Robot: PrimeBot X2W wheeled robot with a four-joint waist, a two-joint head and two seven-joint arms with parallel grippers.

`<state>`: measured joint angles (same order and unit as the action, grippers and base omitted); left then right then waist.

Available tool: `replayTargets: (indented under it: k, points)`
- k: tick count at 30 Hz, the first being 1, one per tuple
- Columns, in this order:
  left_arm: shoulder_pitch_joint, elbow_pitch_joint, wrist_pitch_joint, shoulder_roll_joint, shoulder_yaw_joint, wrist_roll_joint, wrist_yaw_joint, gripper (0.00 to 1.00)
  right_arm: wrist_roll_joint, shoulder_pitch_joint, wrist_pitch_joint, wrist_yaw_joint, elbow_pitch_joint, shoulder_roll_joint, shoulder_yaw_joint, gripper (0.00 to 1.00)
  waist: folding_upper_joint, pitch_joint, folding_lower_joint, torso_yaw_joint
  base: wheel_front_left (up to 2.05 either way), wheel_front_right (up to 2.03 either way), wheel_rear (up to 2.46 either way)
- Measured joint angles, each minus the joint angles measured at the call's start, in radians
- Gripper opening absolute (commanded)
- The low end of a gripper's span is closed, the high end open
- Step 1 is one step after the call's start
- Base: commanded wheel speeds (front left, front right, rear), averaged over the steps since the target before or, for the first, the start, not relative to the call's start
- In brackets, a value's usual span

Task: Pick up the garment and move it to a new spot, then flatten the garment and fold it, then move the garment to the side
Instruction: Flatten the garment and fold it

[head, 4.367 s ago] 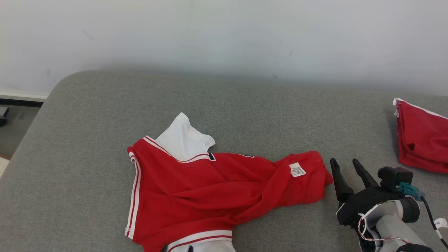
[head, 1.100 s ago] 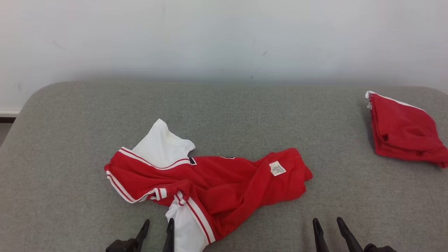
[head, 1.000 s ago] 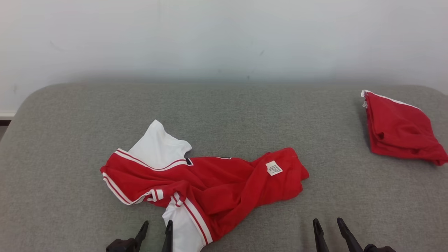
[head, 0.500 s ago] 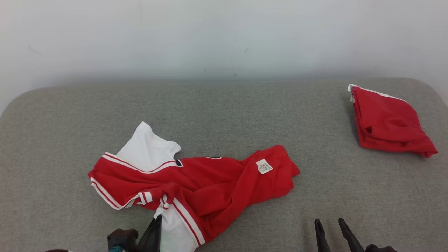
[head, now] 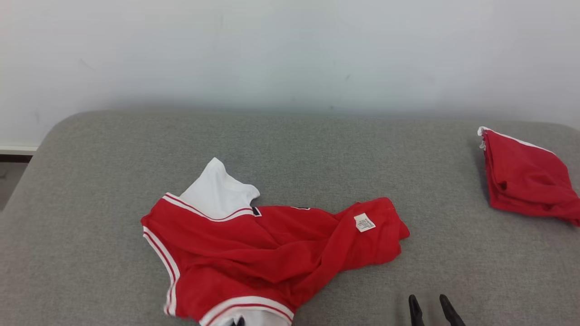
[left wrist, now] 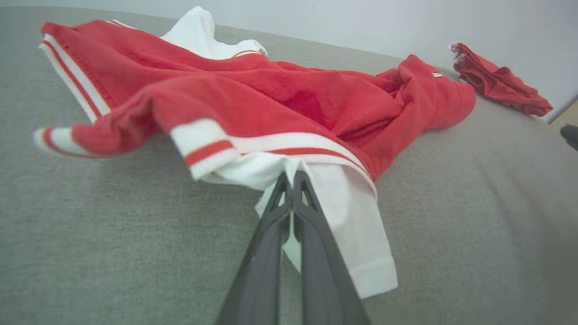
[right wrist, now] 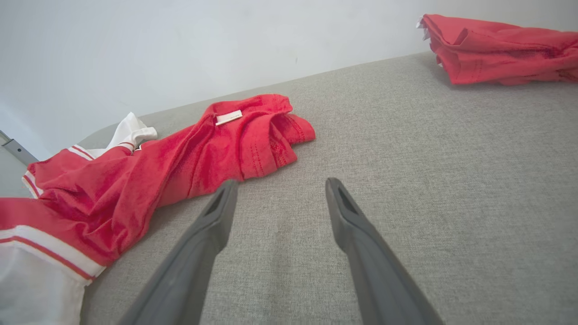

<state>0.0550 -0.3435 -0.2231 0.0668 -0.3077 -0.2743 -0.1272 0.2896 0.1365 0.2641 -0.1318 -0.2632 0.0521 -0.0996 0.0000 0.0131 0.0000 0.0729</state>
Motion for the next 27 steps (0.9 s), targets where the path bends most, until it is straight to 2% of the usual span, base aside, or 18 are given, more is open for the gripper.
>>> replayTargets:
  k: [4, 8, 15, 20, 27]
  points:
    - [0.073, 0.086, 0.066, -0.006, -0.041, -0.018, 0.013, 0.0, 0.001, 0.003, 0.0, 0.0, -0.003, -0.001, -0.008, 1.0, 0.0, -0.009, -0.0001, 0.007, 0.0, 0.0, 0.0]
    - [0.135, 0.112, 0.111, -0.005, -0.055, -0.031, 0.028, 0.0, 0.002, 0.003, 0.0, 0.0, -0.007, -0.001, -0.006, 1.0, 0.0, -0.011, 0.0, 0.002, 0.0, 0.0, 0.0]
    - [0.162, 0.175, 0.123, 0.001, -0.051, -0.051, 0.035, 0.0, 0.002, 0.007, 0.0, 0.0, -0.009, -0.001, 0.006, 1.0, 0.0, -0.016, 0.0, 0.003, 0.0, 0.0, 0.0]
    - [0.091, 0.173, 0.127, 0.005, -0.034, -0.068, 0.034, 0.0, -0.001, 0.002, 0.0, 0.0, -0.012, -0.001, 0.001, 1.0, 0.0, -0.013, 0.0, -0.006, 0.0, 0.0, 0.0]
    - [-0.064, 0.048, 0.107, 0.021, -0.018, -0.067, 0.023, 0.0, -0.008, -0.022, 0.0, 0.0, -0.031, -0.002, -0.006, 1.0, 0.0, -0.004, 0.0, -0.03, 0.0, 0.0, 0.0]
